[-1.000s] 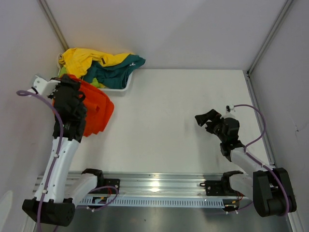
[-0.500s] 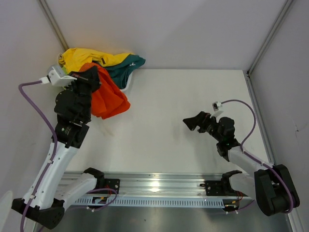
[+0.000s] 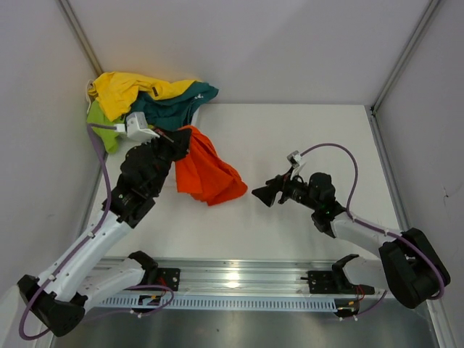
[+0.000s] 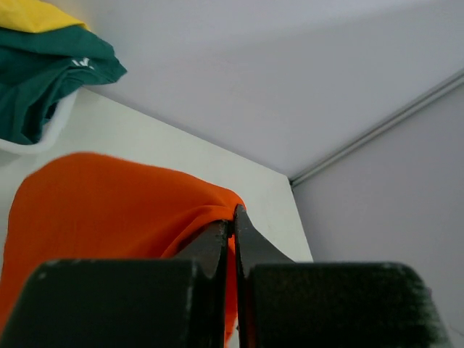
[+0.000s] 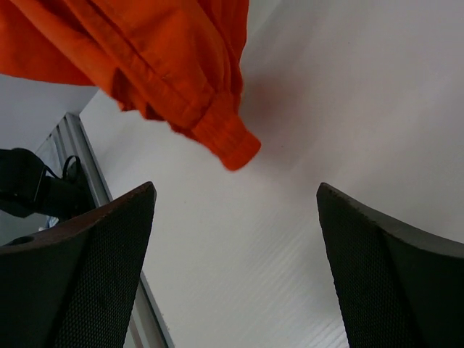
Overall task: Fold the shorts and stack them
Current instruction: Move the shorts to the center of the board, then flatten the shorts out
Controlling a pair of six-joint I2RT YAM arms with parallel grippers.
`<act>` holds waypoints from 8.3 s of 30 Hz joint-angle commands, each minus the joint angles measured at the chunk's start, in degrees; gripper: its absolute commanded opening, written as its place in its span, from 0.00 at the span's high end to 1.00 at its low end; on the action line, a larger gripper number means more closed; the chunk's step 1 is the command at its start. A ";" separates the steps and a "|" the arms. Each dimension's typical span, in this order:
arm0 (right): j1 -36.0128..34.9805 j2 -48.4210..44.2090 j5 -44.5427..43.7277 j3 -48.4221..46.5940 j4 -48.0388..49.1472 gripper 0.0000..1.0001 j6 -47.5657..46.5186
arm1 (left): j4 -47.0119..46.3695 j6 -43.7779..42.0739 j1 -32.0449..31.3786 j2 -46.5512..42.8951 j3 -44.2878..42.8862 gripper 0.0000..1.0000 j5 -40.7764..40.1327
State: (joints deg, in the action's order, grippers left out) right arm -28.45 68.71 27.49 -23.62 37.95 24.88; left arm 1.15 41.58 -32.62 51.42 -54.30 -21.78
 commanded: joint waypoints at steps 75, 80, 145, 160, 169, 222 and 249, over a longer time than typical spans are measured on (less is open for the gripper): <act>13.68 22.69 19.64 -52.14 -61.42 1.00 12.91 | 4.57 -21.89 -13.84 -3.96 10.43 0.01 17.51; 18.41 27.96 13.75 -55.37 -64.64 1.00 7.65 | 0.53 -23.83 -21.51 -1.68 14.66 0.01 11.50; 14.74 25.42 -9.64 -62.08 -77.95 1.00 -14.16 | 25.58 -16.88 -30.13 17.66 14.14 0.15 -7.05; 14.65 25.42 -9.73 -62.16 -78.56 1.00 -14.43 | 21.00 -17.94 -24.95 26.36 13.52 0.82 -4.76; 9.03 24.72 -10.34 -56.21 -76.54 1.00 -13.11 | 24.96 -13.98 -11.02 18.91 12.38 1.00 -9.52; -47.83 -3.59 -32.84 -15.58 -63.53 0.39 0.96 | 12.12 -16.97 10.12 15.20 9.22 1.00 -12.32; -52.76 6.88 -45.23 -18.31 -61.95 0.61 -1.68 | 12.04 -17.33 10.12 14.85 9.66 1.00 -11.62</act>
State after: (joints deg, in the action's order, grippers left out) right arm -80.27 74.85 -14.35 -39.64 -24.67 23.51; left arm 15.03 24.97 -23.09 66.81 -43.88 -33.80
